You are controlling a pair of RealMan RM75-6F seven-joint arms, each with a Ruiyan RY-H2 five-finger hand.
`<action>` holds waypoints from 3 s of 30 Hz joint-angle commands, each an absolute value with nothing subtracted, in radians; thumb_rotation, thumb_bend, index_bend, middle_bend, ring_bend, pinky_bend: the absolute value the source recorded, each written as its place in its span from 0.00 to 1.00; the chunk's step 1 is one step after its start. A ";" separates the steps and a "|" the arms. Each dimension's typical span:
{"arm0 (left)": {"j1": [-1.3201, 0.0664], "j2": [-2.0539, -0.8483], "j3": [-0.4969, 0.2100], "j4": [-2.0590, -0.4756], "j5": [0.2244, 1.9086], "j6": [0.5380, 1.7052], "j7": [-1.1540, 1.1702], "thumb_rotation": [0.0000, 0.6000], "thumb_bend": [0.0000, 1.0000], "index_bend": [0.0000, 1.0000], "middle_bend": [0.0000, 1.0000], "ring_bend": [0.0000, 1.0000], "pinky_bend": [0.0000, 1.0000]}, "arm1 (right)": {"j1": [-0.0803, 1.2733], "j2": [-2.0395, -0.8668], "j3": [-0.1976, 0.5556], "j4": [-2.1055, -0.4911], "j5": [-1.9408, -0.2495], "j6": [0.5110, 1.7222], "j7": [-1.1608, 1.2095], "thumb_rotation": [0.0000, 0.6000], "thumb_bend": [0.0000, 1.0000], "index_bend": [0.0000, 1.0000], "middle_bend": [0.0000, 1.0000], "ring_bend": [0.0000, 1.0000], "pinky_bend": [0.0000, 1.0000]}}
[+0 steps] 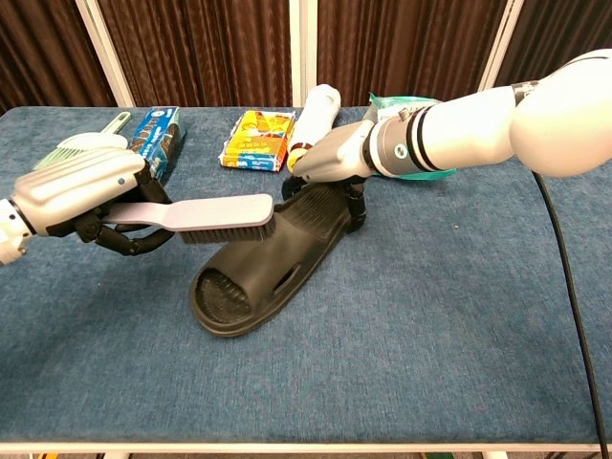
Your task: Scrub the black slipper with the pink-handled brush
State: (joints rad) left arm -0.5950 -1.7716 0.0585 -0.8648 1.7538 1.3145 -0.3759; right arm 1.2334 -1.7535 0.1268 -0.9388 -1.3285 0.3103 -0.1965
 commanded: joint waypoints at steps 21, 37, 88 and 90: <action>-0.639 -1.985 0.059 -0.543 1.731 1.305 -0.391 1.00 0.48 1.00 1.00 1.00 1.00 | 1.220 -1.724 0.079 -0.969 -1.401 0.362 -0.086 1.00 0.25 0.53 0.40 0.20 0.24; -0.593 -1.889 0.158 -0.642 1.801 1.409 -0.375 1.00 0.48 1.00 1.00 1.00 1.00 | 1.218 -1.716 0.079 -0.997 -1.379 0.380 -0.098 1.00 0.25 0.53 0.40 0.20 0.24; -0.619 -1.913 0.127 -0.635 1.730 1.280 -0.394 1.00 0.48 1.00 1.00 1.00 1.00 | 1.214 -1.700 0.065 -1.028 -1.332 0.388 -0.150 1.00 0.25 0.53 0.41 0.20 0.24; -0.613 -1.901 0.147 -0.652 1.744 1.282 -0.388 1.00 0.48 1.00 1.00 1.00 1.00 | 1.213 -1.701 0.065 -1.029 -1.330 0.390 -0.151 1.00 0.25 0.53 0.41 0.20 0.24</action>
